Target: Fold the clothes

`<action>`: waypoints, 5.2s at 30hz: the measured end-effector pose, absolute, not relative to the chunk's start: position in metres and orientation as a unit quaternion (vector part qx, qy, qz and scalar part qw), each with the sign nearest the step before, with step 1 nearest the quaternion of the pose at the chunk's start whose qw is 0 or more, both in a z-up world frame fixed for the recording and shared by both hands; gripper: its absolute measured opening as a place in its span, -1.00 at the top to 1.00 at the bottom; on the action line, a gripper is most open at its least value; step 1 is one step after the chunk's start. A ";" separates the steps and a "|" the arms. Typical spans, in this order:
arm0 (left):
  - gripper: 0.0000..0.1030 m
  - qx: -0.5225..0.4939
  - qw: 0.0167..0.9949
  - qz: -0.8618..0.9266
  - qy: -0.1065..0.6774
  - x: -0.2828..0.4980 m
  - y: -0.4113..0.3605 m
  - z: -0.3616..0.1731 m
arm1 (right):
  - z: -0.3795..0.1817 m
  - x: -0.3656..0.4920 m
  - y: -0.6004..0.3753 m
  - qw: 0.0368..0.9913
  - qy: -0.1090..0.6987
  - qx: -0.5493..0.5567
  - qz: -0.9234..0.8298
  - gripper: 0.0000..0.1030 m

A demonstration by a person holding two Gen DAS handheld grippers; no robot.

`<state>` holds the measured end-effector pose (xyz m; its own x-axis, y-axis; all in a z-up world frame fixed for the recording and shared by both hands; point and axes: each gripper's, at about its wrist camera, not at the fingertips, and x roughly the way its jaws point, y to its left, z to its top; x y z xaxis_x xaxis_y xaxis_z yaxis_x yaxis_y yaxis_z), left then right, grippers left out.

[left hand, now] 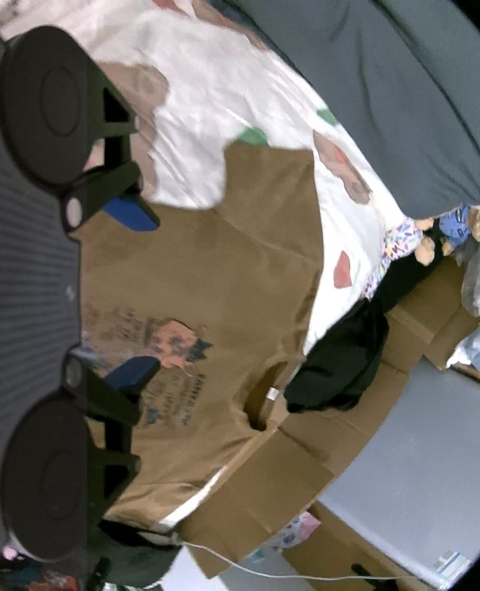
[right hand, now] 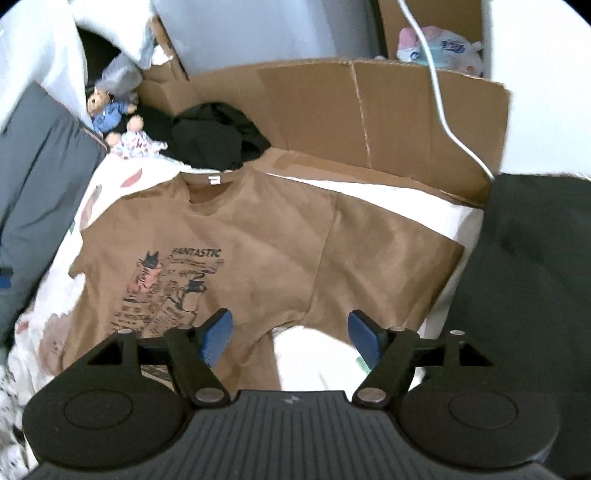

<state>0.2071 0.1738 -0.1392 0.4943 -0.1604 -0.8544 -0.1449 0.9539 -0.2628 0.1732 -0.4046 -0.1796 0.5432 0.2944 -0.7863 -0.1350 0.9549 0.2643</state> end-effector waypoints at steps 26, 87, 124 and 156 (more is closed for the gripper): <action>-0.52 -0.210 0.800 -0.106 0.552 0.122 0.238 -0.290 | -0.284 0.108 -0.343 0.803 0.576 0.016 0.153 -0.43; 0.46 -0.149 0.790 -0.281 0.524 0.309 0.094 -0.314 | -0.316 0.131 -0.365 0.781 0.608 0.021 0.137 0.79; 0.72 -0.172 0.796 -0.202 0.545 0.285 0.167 -0.349 | -0.322 0.130 -0.383 0.752 0.643 0.092 0.111 0.07; 0.26 -0.073 0.817 -0.228 0.524 0.283 0.153 -0.355 | -0.341 0.117 -0.388 0.739 0.654 0.120 0.106 -0.05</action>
<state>0.2833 0.1529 -0.3547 0.3472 -0.4490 -0.8233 0.2957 0.8855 -0.3583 0.1171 -0.3877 -0.3410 0.1214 0.3128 -0.9420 0.0000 0.9490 0.3152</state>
